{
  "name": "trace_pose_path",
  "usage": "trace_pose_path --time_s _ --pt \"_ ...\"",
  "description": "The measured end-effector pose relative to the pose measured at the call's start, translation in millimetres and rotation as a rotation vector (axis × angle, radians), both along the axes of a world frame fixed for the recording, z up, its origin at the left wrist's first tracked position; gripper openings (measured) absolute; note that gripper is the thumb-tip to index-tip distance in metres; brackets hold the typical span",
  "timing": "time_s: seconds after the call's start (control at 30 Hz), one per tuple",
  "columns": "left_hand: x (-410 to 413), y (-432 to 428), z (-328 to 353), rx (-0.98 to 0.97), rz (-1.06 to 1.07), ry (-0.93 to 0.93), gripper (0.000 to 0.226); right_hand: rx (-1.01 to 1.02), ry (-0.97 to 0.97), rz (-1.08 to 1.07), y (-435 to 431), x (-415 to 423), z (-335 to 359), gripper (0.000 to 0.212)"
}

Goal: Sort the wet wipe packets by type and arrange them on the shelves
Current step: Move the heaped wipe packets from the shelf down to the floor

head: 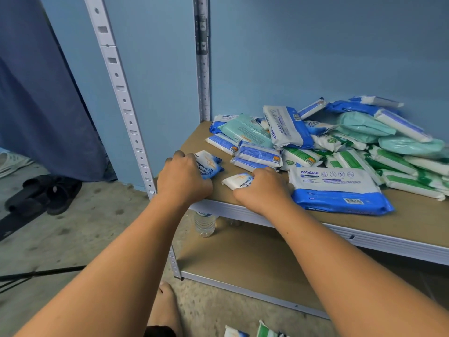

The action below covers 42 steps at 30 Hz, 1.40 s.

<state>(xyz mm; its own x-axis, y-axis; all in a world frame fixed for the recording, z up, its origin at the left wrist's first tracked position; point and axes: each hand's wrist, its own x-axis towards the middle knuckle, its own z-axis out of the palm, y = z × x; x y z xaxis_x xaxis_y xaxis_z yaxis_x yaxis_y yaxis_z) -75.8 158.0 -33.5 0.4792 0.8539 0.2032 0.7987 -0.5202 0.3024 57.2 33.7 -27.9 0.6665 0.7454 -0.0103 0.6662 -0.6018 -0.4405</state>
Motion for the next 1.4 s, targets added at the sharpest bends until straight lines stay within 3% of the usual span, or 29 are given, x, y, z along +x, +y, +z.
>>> trace_pose_path --time_s 0.17,0.33,0.4,0.53,0.63,0.87,1.0,1.17,1.27,1.4 --pt "-12.6 -18.2 -4.4 -0.021 -0.035 -0.091 0.043 0.06 0.023 -0.002 -31.0 -1.1 7.5 0.065" --pt "-18.6 -56.7 -12.9 0.056 -0.113 -0.091 0.063 0.195 0.039 0.01 -75.9 -10.8 19.1 0.058" --pt "-20.4 -82.5 -17.3 0.072 -0.13 -0.115 0.064 0.284 0.065 -0.006 -99.3 -13.4 17.4 0.045" --pt "-28.8 -136.5 -46.4 0.068 -0.245 -0.169 0.058 0.465 0.13 -0.101 -152.9 -13.3 -12.4 0.027" --pt "-34.4 -164.6 -92.7 0.026 -0.329 -0.11 0.055 0.547 0.151 -0.19 -190.2 -11.7 -52.6 0.026" --pt "-58.5 -230.9 -241.0 -0.567 -0.207 0.155 0.065 0.082 0.413 -0.363 -270.2 -15.5 -206.1 0.026" --pt "-74.4 -271.0 -310.6 -0.785 -0.111 0.254 0.066 -0.223 0.494 -0.317 -309.8 -26.6 -284.7 0.036" --pt "-79.1 -300.1 -361.7 -0.839 -0.165 0.32 0.068 -0.553 0.466 -0.146 -353.7 -38.3 -341.4 0.061" --pt "-82.9 -305.0 -375.4 -0.797 -0.199 0.302 0.079 -0.622 0.427 -0.08 -362.7 -40.5 -355.3 0.069" --pt "-84.8 -305.0 -386.1 -0.75 -0.338 0.404 0.066 -0.671 0.295 0.088 -361.6 -41.6 -361.1 0.078"
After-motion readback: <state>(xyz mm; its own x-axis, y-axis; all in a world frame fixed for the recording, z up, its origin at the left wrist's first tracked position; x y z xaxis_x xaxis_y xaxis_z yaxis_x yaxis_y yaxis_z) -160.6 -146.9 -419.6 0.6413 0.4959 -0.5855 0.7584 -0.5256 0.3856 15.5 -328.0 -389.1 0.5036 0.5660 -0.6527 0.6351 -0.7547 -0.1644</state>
